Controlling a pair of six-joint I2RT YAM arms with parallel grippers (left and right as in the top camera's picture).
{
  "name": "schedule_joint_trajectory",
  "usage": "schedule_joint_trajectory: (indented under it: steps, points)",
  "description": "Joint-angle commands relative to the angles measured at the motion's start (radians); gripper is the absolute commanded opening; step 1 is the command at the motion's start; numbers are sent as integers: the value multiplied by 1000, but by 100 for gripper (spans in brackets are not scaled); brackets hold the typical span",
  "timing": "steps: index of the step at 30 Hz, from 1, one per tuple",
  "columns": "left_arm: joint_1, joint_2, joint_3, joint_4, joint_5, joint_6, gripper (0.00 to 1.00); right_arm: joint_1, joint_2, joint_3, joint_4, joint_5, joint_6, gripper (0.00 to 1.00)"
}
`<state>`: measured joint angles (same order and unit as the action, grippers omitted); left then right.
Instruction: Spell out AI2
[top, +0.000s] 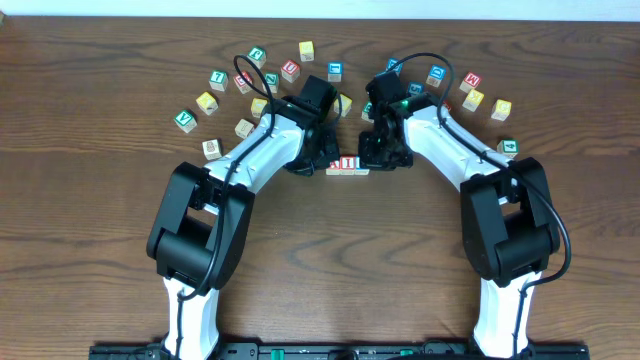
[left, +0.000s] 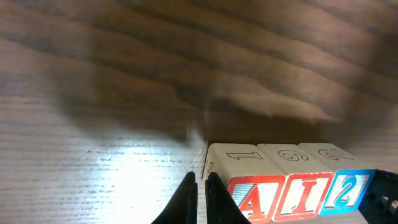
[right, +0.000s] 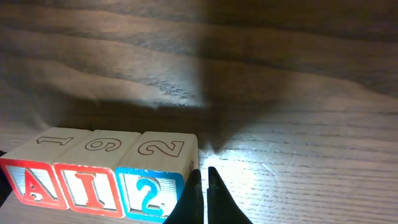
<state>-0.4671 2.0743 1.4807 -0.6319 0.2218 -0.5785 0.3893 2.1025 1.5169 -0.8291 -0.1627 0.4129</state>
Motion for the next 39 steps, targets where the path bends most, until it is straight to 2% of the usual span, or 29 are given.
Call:
schedule_joint_trajectory:
  steps: [1,20,39]
  points:
    - [-18,13,-5,19,29,9,8,7,-30,-2,11,-53,10,1]
    - [-18,19,-5,55,29,9,8,-1,-30,-2,32,-27,13,1]
    - [-18,19,-5,27,29,32,8,-14,-30,1,31,-20,-11,1]
